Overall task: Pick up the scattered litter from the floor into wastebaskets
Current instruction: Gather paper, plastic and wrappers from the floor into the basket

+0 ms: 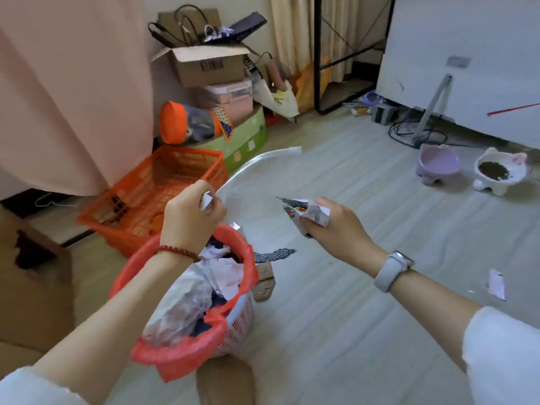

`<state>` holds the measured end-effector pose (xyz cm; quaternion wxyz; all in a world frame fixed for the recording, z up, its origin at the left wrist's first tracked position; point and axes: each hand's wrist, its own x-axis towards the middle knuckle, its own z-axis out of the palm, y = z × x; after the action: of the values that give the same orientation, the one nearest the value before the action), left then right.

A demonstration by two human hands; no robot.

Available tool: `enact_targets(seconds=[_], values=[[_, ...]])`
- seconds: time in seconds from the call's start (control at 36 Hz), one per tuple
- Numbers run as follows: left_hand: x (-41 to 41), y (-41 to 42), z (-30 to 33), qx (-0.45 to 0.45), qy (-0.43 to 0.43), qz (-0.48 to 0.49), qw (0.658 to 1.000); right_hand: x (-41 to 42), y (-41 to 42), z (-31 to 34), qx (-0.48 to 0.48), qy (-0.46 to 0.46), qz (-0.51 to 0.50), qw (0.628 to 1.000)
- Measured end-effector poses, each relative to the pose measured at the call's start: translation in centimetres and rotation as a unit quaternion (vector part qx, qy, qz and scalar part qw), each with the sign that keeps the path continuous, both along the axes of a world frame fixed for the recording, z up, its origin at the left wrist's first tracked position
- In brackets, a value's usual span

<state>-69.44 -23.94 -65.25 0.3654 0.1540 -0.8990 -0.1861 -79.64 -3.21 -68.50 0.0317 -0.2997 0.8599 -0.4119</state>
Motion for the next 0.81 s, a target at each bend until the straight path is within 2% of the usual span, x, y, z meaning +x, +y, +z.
enact_targets(seconds=[0.06, 0.11, 0.19, 0.28, 0.36, 0.44, 0.53, 0.61, 0.69, 0.81], values=[[2.2, -2.8, -0.3, 0.051, -0.044, 0.043, 0.997, 0.7, -3.1, 1.1, -0.022, -0.046, 0.040, 0.998], [4.2, -5.3, -1.4, 0.090, -0.125, 0.071, 0.986, 1.5, -6.0, 1.6, -0.018, -0.078, 0.081, 0.993], [6.8, -8.1, -4.2, 0.130, -0.251, 0.075, 0.956, 2.9, -9.9, 1.1, 0.045, -0.075, 0.146, 0.985], [8.7, -10.1, -7.4, 0.131, -0.325, 0.053, 0.935, 4.2, -12.9, -0.1, 0.128, -0.057, 0.206, 0.969], [9.6, -11.6, -8.8, 0.091, -0.329, 0.037, 0.939, 5.0, -14.9, -1.1, 0.214, -0.028, 0.245, 0.945], [10.2, -12.3, -9.0, 0.084, -0.306, -0.010, 0.948, 5.1, -16.3, -2.0, 0.307, 0.055, 0.256, 0.915], [10.7, -12.6, -9.5, 0.097, -0.292, -0.074, 0.949, 5.4, -17.2, -2.5, 0.338, 0.164, 0.271, 0.886], [11.0, -12.9, -9.9, 0.073, -0.338, -0.091, 0.934, 5.6, -18.1, -3.1, 0.337, 0.266, 0.271, 0.862], [11.1, -13.0, -10.6, -0.015, -0.401, -0.086, 0.912, 5.4, -19.1, -4.6, 0.339, 0.256, 0.313, 0.849], [11.1, -12.6, -12.4, -0.069, -0.491, -0.091, 0.863, 5.5, -19.0, -8.2, 0.428, 0.137, 0.380, 0.808]])
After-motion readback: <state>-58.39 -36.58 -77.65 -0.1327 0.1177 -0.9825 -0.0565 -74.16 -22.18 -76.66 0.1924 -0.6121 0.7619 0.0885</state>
